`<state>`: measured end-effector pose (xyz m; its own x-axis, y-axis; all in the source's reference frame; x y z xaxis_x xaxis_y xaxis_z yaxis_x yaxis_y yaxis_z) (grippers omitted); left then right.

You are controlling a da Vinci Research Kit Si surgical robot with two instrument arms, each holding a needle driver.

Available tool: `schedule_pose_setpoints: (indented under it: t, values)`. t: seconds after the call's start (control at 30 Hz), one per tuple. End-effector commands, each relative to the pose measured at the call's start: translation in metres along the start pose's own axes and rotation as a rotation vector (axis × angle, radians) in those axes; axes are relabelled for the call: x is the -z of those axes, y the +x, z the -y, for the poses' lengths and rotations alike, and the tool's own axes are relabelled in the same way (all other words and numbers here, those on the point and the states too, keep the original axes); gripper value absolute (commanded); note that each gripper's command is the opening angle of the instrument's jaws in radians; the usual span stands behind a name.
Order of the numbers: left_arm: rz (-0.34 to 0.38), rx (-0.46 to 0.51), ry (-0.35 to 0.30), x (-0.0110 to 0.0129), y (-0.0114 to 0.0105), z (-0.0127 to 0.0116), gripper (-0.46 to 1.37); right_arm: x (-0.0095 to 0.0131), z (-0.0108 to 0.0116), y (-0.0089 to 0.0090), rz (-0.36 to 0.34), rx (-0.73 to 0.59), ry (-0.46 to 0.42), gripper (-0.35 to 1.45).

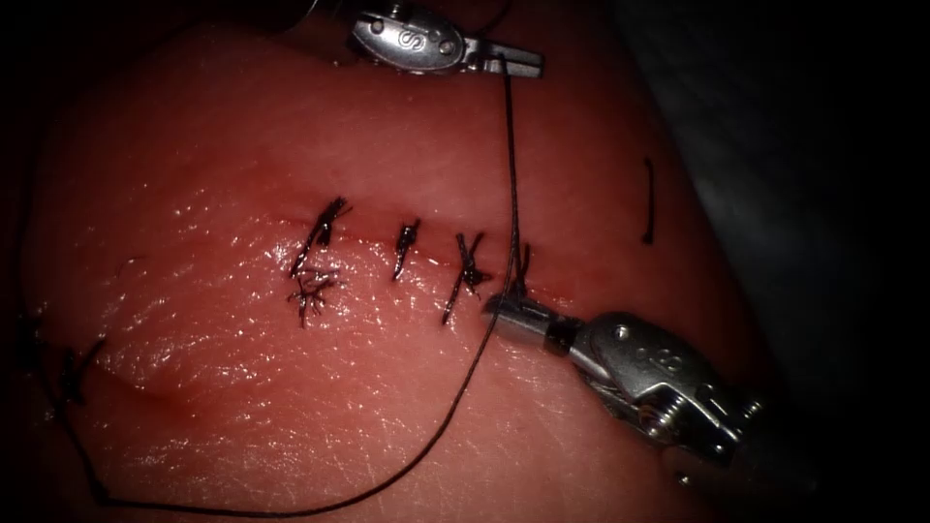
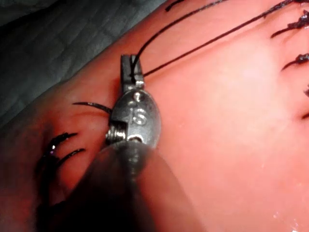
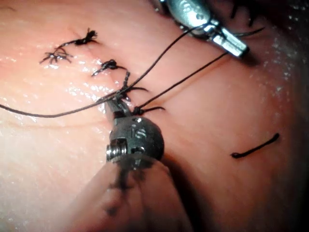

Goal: Wound Closure
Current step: Pull the right gripper down and the left gripper up to tighten the suture

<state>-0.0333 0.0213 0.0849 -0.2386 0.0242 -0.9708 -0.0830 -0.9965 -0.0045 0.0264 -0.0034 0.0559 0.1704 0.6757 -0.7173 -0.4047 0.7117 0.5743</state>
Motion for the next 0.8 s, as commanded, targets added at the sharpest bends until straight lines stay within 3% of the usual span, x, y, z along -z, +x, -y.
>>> schedule_pose_setpoints:
  t: [0.03, 0.4, 0.8]
  values:
    - [0.001, 0.001, -0.008, -0.0001, -0.0001, 0.0001, -0.35, 0.0, 0.0001, -0.0001, 0.003, 0.013, 0.02, -0.35]
    - [0.0, -0.011, 0.003, -0.0015, -0.0003, 0.0016, -0.35, -0.0005, 0.0011, -0.0012, 0.1, 0.079, 0.069, -0.35]
    - [-0.003, -0.004, 0.015, -0.0015, 0.0, 0.0033, -0.35, -0.0003, 0.0015, -0.0014, 0.172, 0.183, 0.113, -0.35]
